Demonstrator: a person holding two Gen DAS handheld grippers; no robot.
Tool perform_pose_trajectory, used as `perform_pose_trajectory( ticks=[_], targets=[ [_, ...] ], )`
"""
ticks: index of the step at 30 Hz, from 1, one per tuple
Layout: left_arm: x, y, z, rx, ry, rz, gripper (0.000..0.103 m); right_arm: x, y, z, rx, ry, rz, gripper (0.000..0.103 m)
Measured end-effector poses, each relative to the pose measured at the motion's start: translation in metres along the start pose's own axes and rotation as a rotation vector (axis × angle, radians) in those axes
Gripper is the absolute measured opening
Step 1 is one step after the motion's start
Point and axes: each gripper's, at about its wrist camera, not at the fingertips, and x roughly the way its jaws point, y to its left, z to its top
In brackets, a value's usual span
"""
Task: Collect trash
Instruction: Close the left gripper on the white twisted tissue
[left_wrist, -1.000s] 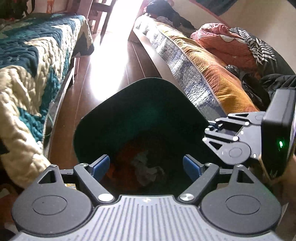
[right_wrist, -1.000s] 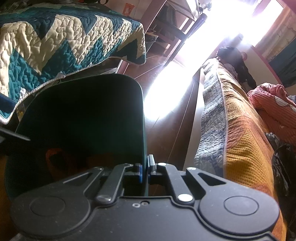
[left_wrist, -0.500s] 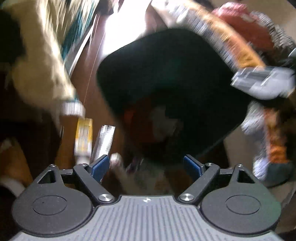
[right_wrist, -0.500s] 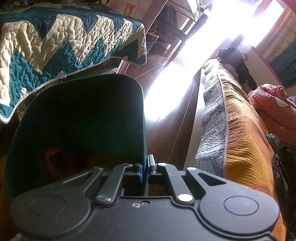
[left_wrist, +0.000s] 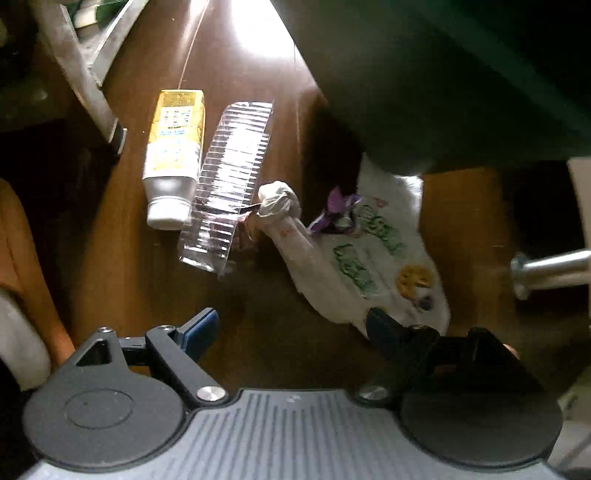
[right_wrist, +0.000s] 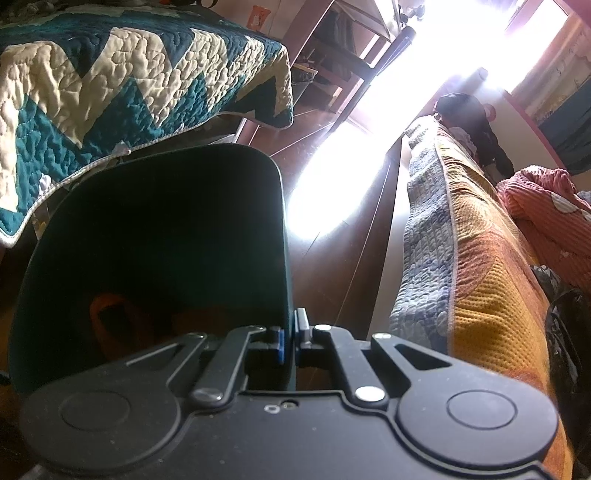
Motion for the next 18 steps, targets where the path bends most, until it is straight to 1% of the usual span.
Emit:
perform_pose_trajectory(
  ticks=[4,8,12,16,17,18],
  targets=[
    [0.022,-0.006,0.006,-0.009,0.007,0.018,0.088,0.002,0.0,-0.001,-0.004,0.003,-0.006,0.004],
    [0.034,-0.013,0.011,-0.023,0.004,0.024,0.088,0.002,-0.002,-0.002,0.002,0.007,-0.01,0.005],
    [0.048,-0.015,0.016,-0.054,0.024,0.045,0.088,0.004,-0.002,-0.001,0.004,0.008,-0.014,0.006],
    [0.056,-0.016,0.02,-0.051,0.02,0.064,0.087,0.004,-0.002,-0.003,-0.006,-0.001,-0.018,0.005],
    [0.058,-0.016,0.021,-0.053,0.019,0.061,0.084,0.005,-0.003,-0.004,0.0,0.0,-0.018,0.005],
    [0.059,-0.017,0.021,-0.054,0.021,0.058,0.077,0.005,-0.004,-0.005,0.006,0.0,-0.018,0.005]
  ],
)
